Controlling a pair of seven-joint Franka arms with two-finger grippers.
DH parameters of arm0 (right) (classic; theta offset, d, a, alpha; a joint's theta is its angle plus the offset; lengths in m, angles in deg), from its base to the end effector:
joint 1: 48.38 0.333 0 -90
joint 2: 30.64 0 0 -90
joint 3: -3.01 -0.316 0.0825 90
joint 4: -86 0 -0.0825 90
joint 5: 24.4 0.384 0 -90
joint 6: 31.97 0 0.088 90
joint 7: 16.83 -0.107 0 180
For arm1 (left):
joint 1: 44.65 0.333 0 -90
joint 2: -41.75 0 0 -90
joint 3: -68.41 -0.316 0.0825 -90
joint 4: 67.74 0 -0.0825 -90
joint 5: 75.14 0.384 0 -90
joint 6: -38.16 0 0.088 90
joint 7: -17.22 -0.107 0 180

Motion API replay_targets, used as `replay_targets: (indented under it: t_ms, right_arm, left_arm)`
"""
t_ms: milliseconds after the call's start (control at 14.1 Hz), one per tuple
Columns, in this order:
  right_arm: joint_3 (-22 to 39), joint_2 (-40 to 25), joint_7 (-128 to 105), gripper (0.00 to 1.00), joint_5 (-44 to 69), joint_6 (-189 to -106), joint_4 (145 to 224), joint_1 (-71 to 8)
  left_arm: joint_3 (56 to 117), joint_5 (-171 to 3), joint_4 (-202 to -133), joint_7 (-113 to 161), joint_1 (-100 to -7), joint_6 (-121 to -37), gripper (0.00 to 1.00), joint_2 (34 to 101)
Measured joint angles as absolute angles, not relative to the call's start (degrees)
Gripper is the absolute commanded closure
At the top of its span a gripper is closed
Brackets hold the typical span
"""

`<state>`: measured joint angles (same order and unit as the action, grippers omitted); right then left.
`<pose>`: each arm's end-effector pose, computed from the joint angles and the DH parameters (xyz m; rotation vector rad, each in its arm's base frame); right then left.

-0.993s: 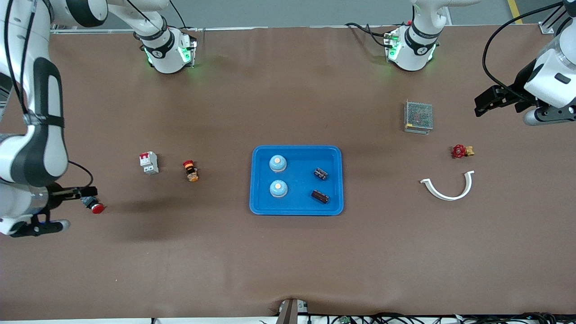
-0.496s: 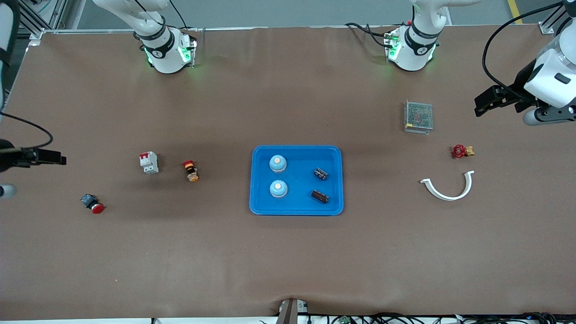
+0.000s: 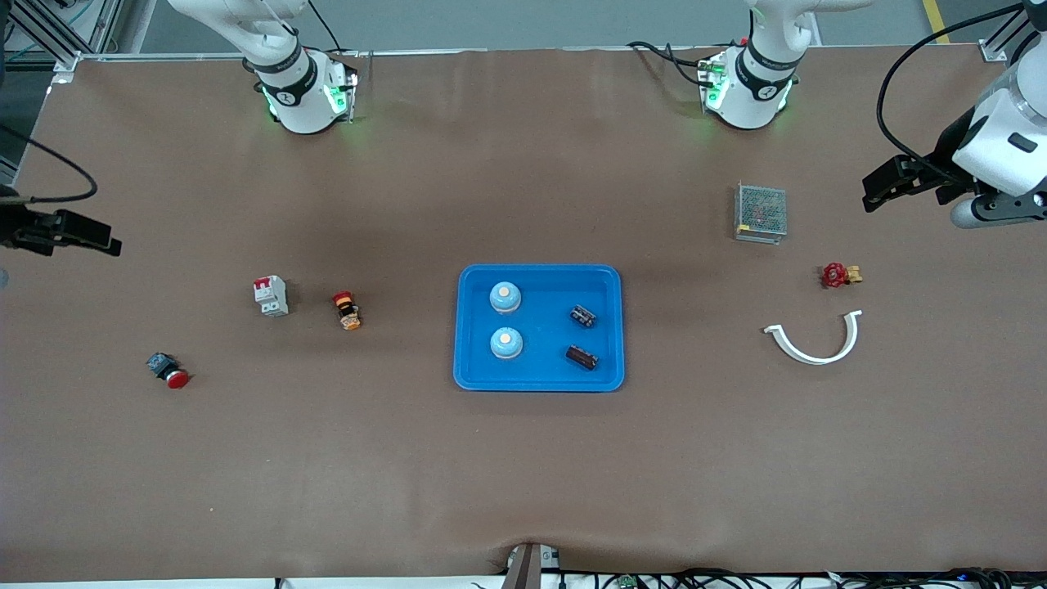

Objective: Place electrolytic capacitor and blue bell in tray

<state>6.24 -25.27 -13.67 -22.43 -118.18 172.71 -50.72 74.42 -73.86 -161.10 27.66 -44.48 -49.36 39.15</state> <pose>0.5728 -0.0505 0.5931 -3.1003 0.0644 0.1549 0.5324 -0.0533 0.6179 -3.1031 -0.1255 0.0814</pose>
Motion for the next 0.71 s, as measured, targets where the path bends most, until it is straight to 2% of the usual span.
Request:
replay_targets:
  t_ms: [355,709]
  right_arm:
    - [3.68,-31.76,-18.99,0.00,-22.43,-119.24,177.75,-50.63]
    - [3.39,-34.75,-19.35,0.00,-22.43,-119.44,178.85,-50.63]
  left_arm:
    - [74.44,-73.86,-161.03,27.66,-44.49,-49.36,0.00,38.96]
    - [74.46,-73.86,-160.52,27.66,-44.49,-49.36,0.00,38.80]
